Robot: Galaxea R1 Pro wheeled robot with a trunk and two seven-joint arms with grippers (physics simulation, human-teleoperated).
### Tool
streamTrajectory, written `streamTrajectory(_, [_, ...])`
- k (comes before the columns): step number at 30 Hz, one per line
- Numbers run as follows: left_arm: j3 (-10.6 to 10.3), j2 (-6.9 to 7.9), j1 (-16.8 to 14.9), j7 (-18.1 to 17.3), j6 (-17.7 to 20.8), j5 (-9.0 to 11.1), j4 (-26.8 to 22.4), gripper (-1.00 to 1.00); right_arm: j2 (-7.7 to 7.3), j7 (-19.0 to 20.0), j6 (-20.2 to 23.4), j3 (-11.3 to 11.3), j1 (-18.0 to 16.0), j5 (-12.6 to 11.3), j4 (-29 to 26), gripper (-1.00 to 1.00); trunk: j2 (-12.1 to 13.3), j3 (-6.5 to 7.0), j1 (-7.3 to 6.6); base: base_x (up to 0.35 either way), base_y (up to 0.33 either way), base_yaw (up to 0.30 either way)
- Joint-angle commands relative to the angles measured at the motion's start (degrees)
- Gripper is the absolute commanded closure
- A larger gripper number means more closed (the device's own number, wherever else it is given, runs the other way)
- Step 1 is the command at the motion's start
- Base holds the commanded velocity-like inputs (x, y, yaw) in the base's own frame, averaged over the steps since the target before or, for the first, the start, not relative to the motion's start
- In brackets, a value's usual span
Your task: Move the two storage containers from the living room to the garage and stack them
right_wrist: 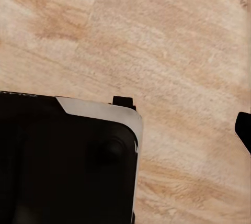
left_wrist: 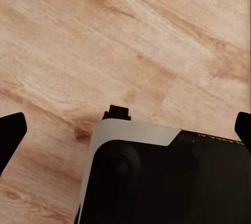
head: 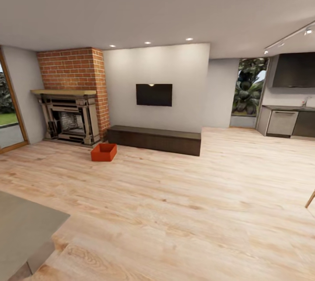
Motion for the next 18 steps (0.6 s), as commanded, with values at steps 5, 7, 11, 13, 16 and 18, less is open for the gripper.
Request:
streamTrajectory(5, [0.3, -0.01, 0.0, 0.1, 0.0, 0.3, 0.0, -1.0, -0.05, 0.2, -0.3, 0.2, -0.1, 0.1, 0.1, -1.0, -0.1, -0.09, 0.04, 0.323, 0.0, 0.0])
streamTrajectory(7, [0.3, -0.01, 0.0, 0.1, -0.1, 0.3, 0.0, -1.0, -0.04, 0.2, -0.3, 0.3, -0.1, 0.1, 0.1, -1.0, -0.1, -0.09, 0.04, 0.323, 0.0, 0.0])
streamTrajectory(11, [0.3, -0.01, 0.0, 0.1, -0.1, 0.3, 0.0, -1.0, -0.08, 0.3, -0.3, 0.3, -0.1, 0.1, 0.1, -1.0, -0.1, -0.09, 0.04, 0.323, 0.0, 0.0])
streamTrajectory(13, [0.3, -0.01, 0.0, 0.1, -0.1, 0.3, 0.0, -1.0, -0.08, 0.3, -0.4, 0.3, -0.1, 0.1, 0.1, -1.0, -0.1, -0.09, 0.04, 0.323, 0.0, 0.0])
streamTrajectory(16, [0.3, -0.01, 0.0, 0.1, 0.0, 0.3, 0.0, -1.0, -0.08, 0.3, -0.4, 0.2, -0.1, 0.2, 0.1, -1.0, -0.1, -0.09, 0.04, 0.323, 0.0, 0.0])
streamTrajectory(18, [0.3, -0.01, 0.0, 0.1, 0.0, 0.3, 0.0, -1.0, -0.09, 0.3, -0.4, 0.3, -0.1, 0.2, 0.1, -1.0, -0.1, -0.09, 0.04, 0.323, 0.0, 0.0])
